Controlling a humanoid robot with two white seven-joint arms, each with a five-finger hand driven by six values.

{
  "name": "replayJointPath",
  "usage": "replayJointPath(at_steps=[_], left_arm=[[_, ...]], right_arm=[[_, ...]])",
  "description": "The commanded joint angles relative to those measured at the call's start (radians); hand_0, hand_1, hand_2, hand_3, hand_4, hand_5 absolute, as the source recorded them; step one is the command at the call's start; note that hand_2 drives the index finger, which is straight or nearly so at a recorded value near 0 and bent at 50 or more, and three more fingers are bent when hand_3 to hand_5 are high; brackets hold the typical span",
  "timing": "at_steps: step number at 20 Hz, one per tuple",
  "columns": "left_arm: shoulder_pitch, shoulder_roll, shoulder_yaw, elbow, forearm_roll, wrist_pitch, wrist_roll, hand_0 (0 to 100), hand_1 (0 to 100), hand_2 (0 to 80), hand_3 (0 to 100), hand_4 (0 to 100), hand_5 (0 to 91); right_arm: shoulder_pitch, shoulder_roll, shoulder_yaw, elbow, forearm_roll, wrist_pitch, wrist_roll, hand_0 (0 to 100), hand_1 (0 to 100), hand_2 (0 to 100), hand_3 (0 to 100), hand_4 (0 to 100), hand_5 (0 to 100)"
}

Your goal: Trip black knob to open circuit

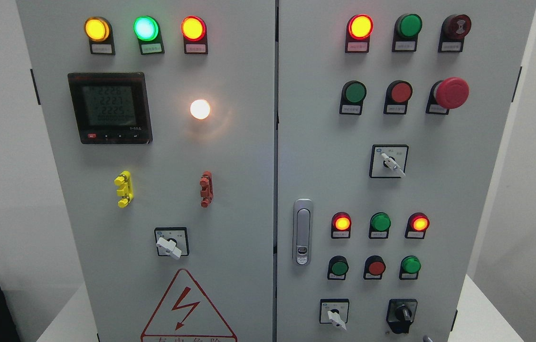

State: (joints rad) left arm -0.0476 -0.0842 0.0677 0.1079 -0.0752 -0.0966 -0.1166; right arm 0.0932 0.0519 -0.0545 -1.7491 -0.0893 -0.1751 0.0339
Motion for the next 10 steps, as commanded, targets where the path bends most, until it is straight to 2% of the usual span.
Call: replayJointPath(at_steps=[1, 10], left_arm=[[0.000, 0.000, 0.000, -0.025, 0.000, 0.000, 0.000, 12, 39, 0.0, 0, 0, 0.0], [0.000, 0.000, 0.000, -0.025, 0.000, 0.000, 0.000, 12, 39, 0.0, 0, 0, 0.0]], right_arm=[[-0.009, 0.003, 0.015, -0.004, 0.002, 0.000, 0.004, 0, 11, 4, 100, 100, 99], [-0.020, 0.017, 0.022, -0.004, 0.008, 0.000, 0.006, 0, 11, 5, 100, 100, 99]])
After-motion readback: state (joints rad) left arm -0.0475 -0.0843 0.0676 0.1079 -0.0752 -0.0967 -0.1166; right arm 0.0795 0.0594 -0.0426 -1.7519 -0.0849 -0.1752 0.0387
